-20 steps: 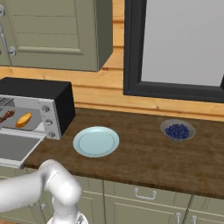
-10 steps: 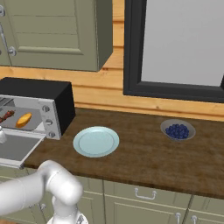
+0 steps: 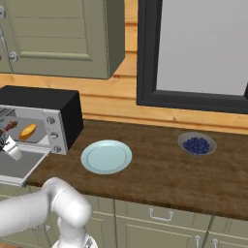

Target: Pick up the kebab skewer and baguette bread, and place them inside the toaster oven. Close the toaster oven door and start by setting the timer.

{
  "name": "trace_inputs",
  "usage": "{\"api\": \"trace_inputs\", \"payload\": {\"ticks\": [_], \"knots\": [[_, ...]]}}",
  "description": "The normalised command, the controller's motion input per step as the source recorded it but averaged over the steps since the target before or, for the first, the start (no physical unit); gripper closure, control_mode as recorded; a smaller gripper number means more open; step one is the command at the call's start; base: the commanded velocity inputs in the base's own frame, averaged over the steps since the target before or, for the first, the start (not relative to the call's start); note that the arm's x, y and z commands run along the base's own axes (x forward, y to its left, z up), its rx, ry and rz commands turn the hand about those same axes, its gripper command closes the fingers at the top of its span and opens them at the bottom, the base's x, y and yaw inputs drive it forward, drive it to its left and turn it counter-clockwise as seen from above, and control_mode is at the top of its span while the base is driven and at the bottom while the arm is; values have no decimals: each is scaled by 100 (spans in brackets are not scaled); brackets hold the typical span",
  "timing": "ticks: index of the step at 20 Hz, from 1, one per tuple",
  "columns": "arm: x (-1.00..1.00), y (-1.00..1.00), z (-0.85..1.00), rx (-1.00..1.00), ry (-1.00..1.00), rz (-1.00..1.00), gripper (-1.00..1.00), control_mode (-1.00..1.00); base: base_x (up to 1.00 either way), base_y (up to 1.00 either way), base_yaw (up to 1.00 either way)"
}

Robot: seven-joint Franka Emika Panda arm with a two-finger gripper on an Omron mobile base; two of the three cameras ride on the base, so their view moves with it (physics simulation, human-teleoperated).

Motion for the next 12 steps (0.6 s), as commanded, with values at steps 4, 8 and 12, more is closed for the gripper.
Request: {"api": "trace_inputs", "payload": {"ticks": [4,8,12], "knots": [[24,-18,-11,0,0,-4,-100,-100,0,0,0],[42,-11,0,0,0,-2,-100,-100,0,0,0],[46,-3,0,0,-2,-3,-100,-100,0,0,0]]}}
